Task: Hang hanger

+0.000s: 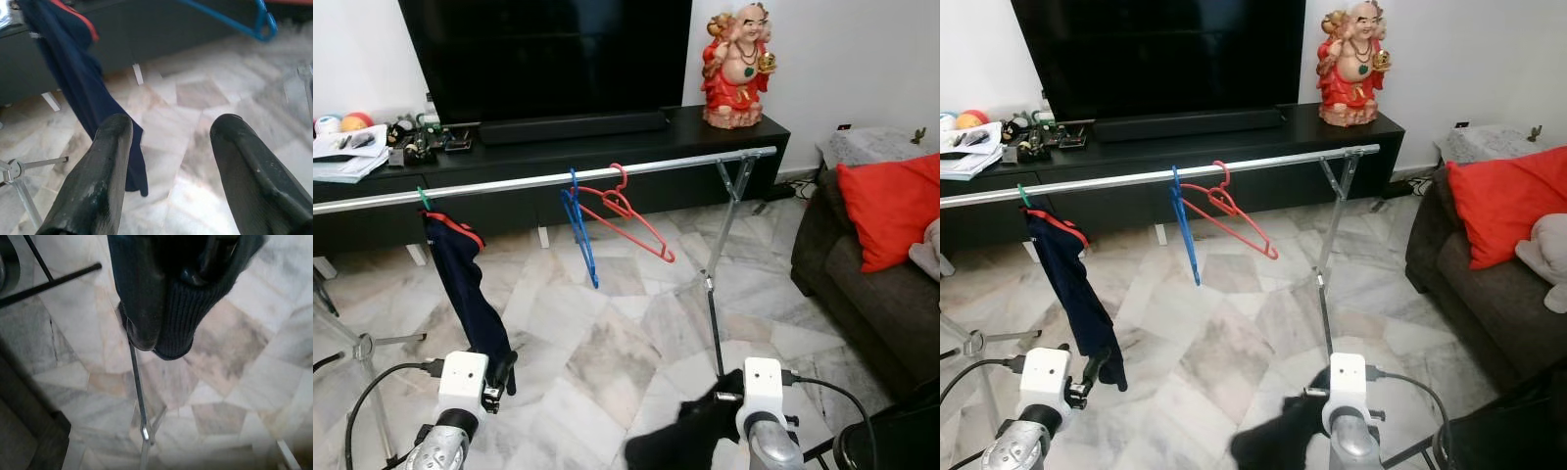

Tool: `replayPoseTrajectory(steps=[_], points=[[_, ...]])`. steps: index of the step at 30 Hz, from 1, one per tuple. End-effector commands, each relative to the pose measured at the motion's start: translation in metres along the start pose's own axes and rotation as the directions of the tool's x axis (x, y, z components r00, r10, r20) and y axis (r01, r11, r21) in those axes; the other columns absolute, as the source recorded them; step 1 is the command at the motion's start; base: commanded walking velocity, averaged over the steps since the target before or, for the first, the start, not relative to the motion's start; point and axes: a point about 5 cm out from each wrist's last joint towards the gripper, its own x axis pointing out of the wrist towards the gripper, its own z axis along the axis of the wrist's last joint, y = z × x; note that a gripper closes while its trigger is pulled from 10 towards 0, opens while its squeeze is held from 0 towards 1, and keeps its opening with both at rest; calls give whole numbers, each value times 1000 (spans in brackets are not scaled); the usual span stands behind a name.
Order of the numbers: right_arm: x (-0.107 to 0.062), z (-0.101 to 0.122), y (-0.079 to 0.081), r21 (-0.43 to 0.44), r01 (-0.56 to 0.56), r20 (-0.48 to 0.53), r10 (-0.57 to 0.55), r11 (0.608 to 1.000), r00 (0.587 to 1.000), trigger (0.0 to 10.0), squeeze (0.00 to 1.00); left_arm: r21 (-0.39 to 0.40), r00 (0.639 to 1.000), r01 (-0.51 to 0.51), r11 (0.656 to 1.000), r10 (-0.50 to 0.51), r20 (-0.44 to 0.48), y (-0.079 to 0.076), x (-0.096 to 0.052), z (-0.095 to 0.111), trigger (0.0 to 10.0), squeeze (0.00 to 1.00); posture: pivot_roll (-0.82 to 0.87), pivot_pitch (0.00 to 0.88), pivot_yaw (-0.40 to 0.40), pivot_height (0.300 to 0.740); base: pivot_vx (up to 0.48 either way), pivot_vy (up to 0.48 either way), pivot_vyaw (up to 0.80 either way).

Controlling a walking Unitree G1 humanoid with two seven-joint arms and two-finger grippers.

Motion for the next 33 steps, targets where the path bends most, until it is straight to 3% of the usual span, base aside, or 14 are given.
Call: replayPoseTrajectory(steps=[1,11,28,33], points=[[-1,-4,-1,19,2,-4,-2,1000,1000,10000,0,-41,999,-6,999,8,37,1,3,11,10000,0,124,0,44,740,0,0,0],[0,5,5,41,-16,43,14,999,999,10000,0,-60,998,42,997,-39,50,-4,15,31,10000,0,113,0,49,740,0,0,0],[1,9,0,50,-12,72,8,999,997,10000,0,-81,998,57,995,-56,17,-7,12,35,10000,0,118,0,43,740,207,0,0],[3,21,-6,70,13,142,-23,997,990,10000,0,-86,998,63,994,-62,13,-8,11,36,10000,0,118,0,42,740,268,0,0]])
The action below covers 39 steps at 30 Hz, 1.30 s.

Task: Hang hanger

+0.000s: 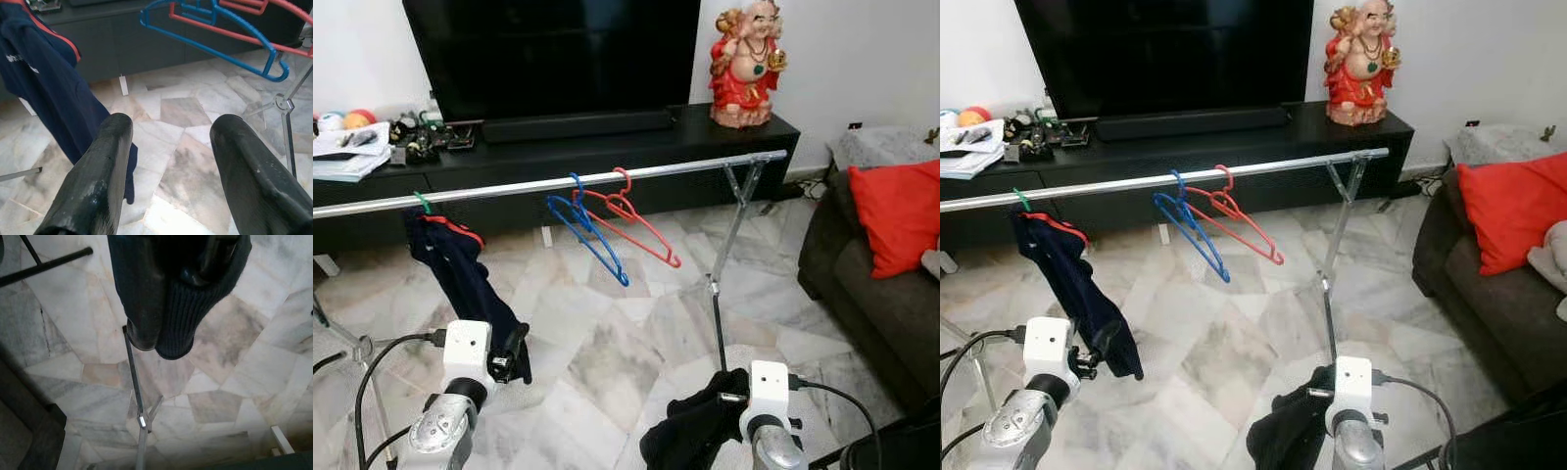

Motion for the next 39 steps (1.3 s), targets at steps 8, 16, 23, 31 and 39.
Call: replayPoseTrajectory(steps=[8,16,23,31,39], points=[[6,23,-4,24,24,98,-26,999,995,10000,0,-5,1000,11,1000,-11,-9,-3,-1,1,10000,0,118,0,41,740,270,0,0],[7,24,-4,23,25,105,-27,999,994,10000,0,-6,1000,10,1000,-10,-13,-3,-1,2,10000,0,120,0,40,740,275,0,0],[7,25,-7,23,32,107,-34,999,994,10000,0,-10,1000,8,1000,-8,-12,-4,-1,3,10000,0,121,0,37,740,276,0,0],[8,26,-9,21,38,109,-40,999,993,10000,0,-15,1000,8,1000,-8,-13,-4,-1,4,10000,0,121,0,35,740,277,0,0],[8,25,-12,20,42,98,-44,999,994,10000,0,-21,1000,4,1000,-4,-13,-4,-1,4,10000,0,121,0,31,740,280,0,0]])
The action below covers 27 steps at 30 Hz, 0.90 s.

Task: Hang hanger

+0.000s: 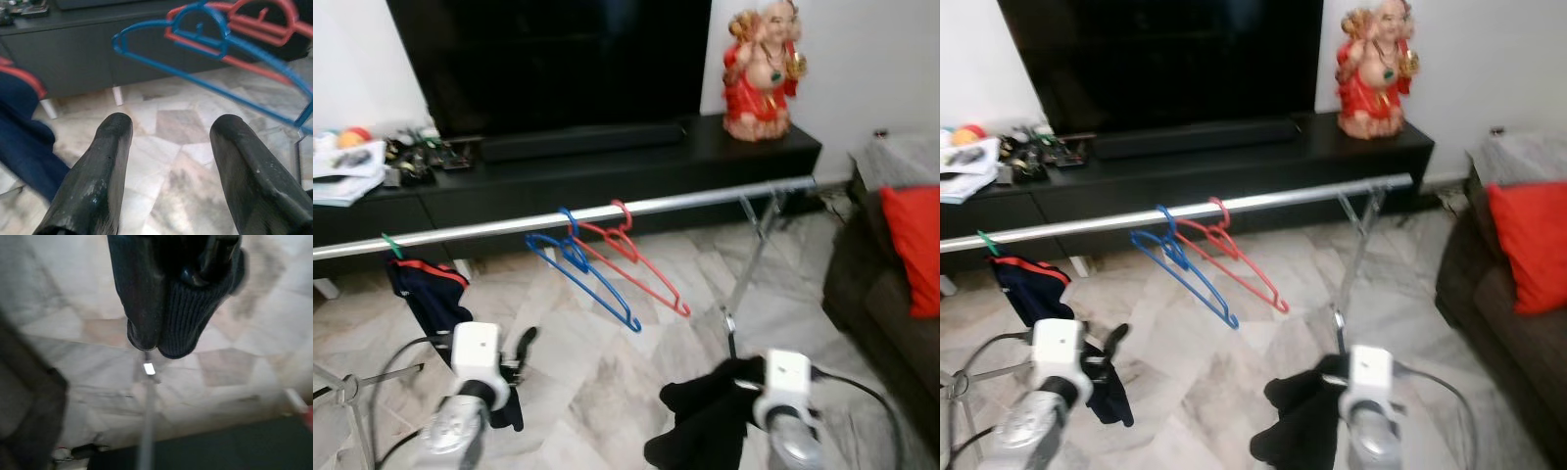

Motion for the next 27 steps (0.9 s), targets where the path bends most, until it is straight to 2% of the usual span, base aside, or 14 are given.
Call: replayPoseTrajectory(steps=[1,13,25,27], points=[[4,13,10,16,-22,48,22,1000,999,10000,0,15,999,-34,999,33,10,12,-1,5,10000,0,121,0,31,740,285,0,0],[4,12,8,13,-22,39,22,1000,999,10000,0,10,999,-39,999,39,14,11,-1,6,10000,0,121,0,25,740,280,0,0],[4,12,10,-10,-40,39,40,999,998,10000,0,15,999,-37,999,36,4,12,-1,5,10000,0,122,0,26,740,0,0,0],[4,12,12,-23,-46,43,47,999,998,10000,0,15,999,-34,999,34,3,12,-1,5,10000,0,120,0,27,740,0,0,800]])
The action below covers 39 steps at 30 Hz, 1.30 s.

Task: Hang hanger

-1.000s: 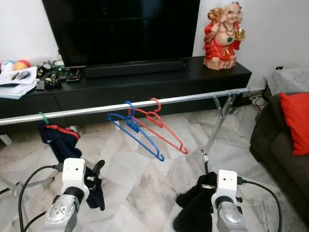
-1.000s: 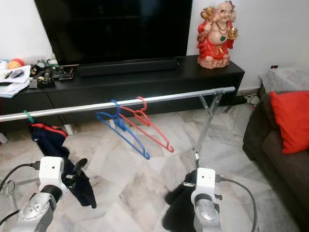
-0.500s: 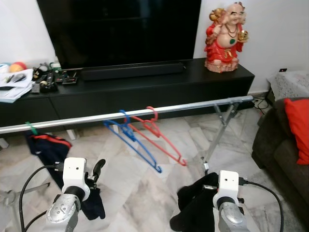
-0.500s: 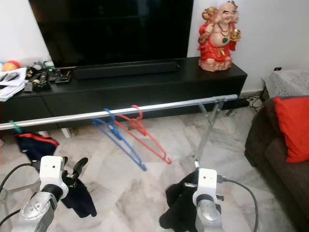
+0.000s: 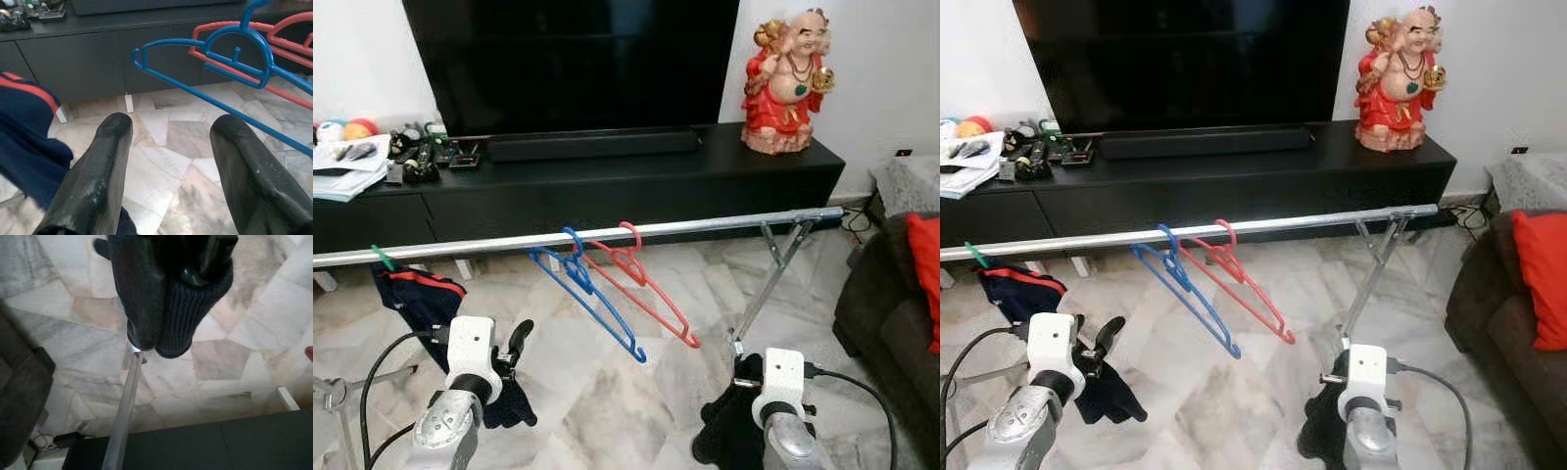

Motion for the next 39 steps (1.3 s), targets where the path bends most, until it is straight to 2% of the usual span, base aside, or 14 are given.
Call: replayPoseTrajectory(steps=[1,32,33,39], points=[[3,9,6,-9,-21,37,22,1000,999,10000,0,3,1000,-5,1000,6,-19,2,-1,-3,10000,0,120,0,27,740,0,0,800],[3,9,6,-8,-21,37,21,1000,999,10000,0,3,1000,-4,1000,4,-19,2,-1,-3,10000,0,120,0,27,740,0,0,800],[2,6,3,0,-5,22,5,1000,1000,10000,0,20,999,14,1000,-13,-40,-1,-1,-6,10000,0,120,0,18,740,0,0,0],[1,4,2,8,4,14,-4,1000,1000,10000,0,6,998,27,1000,-27,-57,-1,-1,-10,10000,0,120,0,18,740,0,0,0]])
